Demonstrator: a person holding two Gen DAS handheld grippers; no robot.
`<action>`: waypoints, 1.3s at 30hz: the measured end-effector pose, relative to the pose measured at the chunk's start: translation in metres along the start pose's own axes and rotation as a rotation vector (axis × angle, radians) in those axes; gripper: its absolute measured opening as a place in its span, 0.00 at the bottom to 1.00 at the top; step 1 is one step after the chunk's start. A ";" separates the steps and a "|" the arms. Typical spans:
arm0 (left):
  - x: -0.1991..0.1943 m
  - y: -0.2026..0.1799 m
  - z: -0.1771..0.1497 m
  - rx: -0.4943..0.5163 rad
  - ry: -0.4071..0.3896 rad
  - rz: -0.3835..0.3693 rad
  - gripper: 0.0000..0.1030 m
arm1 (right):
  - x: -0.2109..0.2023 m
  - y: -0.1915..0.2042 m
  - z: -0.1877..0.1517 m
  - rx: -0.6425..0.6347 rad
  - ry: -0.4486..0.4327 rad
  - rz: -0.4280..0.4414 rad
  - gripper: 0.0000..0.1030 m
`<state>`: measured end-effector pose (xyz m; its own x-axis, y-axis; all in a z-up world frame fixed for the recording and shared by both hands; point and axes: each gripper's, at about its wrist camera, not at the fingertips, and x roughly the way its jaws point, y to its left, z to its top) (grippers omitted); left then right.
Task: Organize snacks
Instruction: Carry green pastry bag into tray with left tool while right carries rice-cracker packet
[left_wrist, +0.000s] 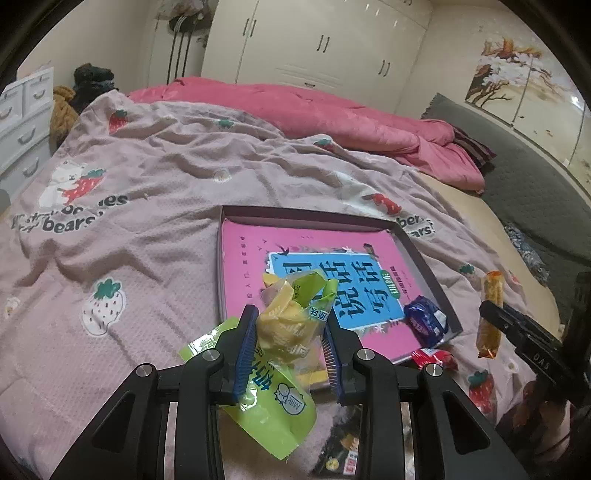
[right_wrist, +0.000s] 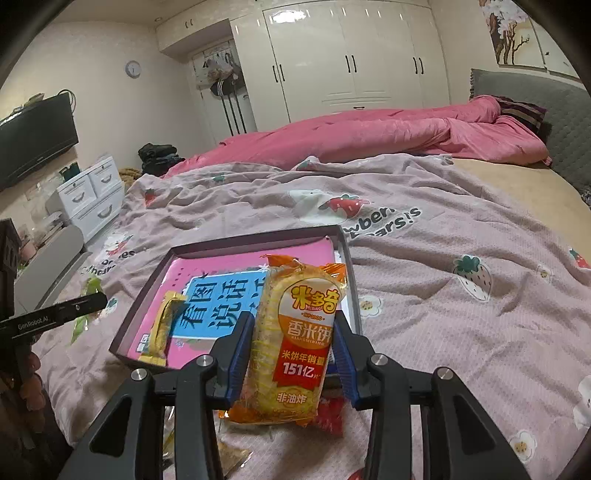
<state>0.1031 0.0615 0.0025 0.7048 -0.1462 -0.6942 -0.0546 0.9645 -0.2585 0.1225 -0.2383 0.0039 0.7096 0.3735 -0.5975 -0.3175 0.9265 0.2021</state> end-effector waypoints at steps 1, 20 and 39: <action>0.003 0.002 0.001 -0.009 0.004 0.001 0.33 | 0.002 -0.001 0.001 0.004 0.000 -0.002 0.41; 0.054 0.004 -0.004 0.012 0.080 0.060 0.33 | 0.040 -0.017 0.013 0.025 0.035 -0.025 0.41; 0.074 -0.003 -0.016 0.070 0.142 0.076 0.34 | 0.073 -0.017 0.009 -0.008 0.108 -0.043 0.41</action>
<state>0.1445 0.0444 -0.0590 0.5932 -0.0972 -0.7991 -0.0512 0.9861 -0.1580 0.1855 -0.2263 -0.0356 0.6513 0.3255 -0.6855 -0.2937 0.9410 0.1679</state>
